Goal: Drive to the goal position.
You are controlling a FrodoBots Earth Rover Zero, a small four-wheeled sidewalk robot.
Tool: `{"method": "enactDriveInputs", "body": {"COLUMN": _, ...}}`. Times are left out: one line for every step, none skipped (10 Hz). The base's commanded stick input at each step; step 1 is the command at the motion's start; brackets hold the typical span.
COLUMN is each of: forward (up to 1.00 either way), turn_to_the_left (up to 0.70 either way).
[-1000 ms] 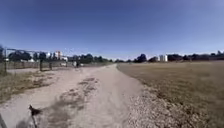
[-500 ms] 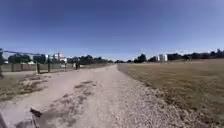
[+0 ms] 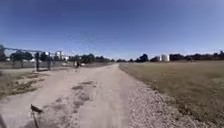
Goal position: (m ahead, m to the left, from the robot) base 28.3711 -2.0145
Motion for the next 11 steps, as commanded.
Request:
{"method": "enactDriveInputs", "body": {"forward": 0.69, "turn_to_the_left": 0.03}}
{"method": "enactDriveInputs", "body": {"forward": 0.69, "turn_to_the_left": 0.03}}
{"method": "enactDriveInputs", "body": {"forward": 0.69, "turn_to_the_left": 0.03}}
{"method": "enactDriveInputs", "body": {"forward": 0.69, "turn_to_the_left": 0.03}}
{"method": "enactDriveInputs", "body": {"forward": 0.69, "turn_to_the_left": 0.03}}
{"method": "enactDriveInputs", "body": {"forward": 0.69, "turn_to_the_left": 0.03}}
{"method": "enactDriveInputs", "body": {"forward": 0.69, "turn_to_the_left": 0.03}}
{"method": "enactDriveInputs", "body": {"forward": 0.69, "turn_to_the_left": 0.03}}
{"method": "enactDriveInputs", "body": {"forward": 0.69, "turn_to_the_left": 0.03}}
{"method": "enactDriveInputs", "body": {"forward": 0.69, "turn_to_the_left": 0.03}}
{"method": "enactDriveInputs", "body": {"forward": 0.69, "turn_to_the_left": 0.03}}
